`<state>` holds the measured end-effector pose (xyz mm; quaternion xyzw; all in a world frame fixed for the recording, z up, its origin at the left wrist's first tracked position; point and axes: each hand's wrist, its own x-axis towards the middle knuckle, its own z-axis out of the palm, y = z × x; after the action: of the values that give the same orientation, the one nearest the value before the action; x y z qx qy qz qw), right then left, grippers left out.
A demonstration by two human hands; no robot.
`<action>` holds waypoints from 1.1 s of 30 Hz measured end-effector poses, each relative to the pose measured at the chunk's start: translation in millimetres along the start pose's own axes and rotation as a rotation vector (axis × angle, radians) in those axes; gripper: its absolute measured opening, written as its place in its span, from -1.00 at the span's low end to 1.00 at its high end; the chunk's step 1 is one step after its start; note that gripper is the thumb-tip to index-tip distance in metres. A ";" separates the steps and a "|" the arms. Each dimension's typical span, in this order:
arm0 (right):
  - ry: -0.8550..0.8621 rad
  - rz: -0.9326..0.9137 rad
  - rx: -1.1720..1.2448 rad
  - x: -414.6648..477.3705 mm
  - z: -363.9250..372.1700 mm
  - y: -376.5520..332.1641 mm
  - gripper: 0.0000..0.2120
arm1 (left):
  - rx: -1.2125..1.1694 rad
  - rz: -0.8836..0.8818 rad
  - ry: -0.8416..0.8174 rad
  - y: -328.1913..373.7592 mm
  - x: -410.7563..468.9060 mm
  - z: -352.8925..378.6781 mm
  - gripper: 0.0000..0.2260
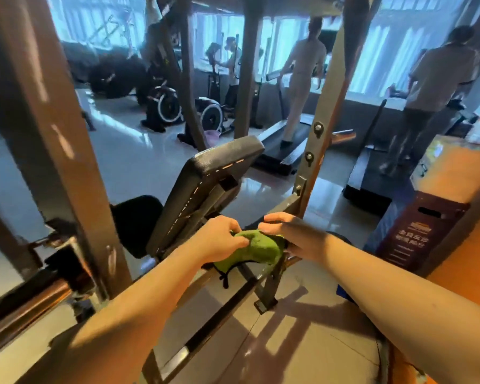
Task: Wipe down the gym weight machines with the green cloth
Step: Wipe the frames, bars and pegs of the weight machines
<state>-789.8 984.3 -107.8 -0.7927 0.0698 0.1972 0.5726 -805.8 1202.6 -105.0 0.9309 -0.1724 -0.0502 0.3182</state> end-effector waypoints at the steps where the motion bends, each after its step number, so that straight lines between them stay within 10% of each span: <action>1: -0.083 -0.016 -0.033 11.5 -4.9 -0.6 -0.51 | 0.001 -0.035 0.027 -2.0 7.1 0.4 -0.77; 7: -0.306 -0.340 -0.594 85.4 -28.4 -30.6 -0.84 | 0.025 -0.288 0.263 6.3 46.6 -7.7 -0.74; 17: -0.557 -0.802 -0.628 99.8 -48.7 -151.0 -0.74 | -0.083 -0.723 0.811 89.2 36.8 -49.6 -0.86; 26: -0.587 -0.680 -0.155 8.2 5.3 -226.4 -0.81 | -0.016 -0.575 0.903 150.4 -34.8 -113.1 -0.80; 33: -1.139 -0.484 0.223 -74.4 12.5 -263.0 -0.56 | -0.050 -0.295 1.045 173.9 -80.6 -157.0 -0.92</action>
<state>-772.1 1075.4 149.6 -0.4922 -0.4072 0.4448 0.6278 -899.6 1193.0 124.1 0.8382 0.1424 0.3711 0.3734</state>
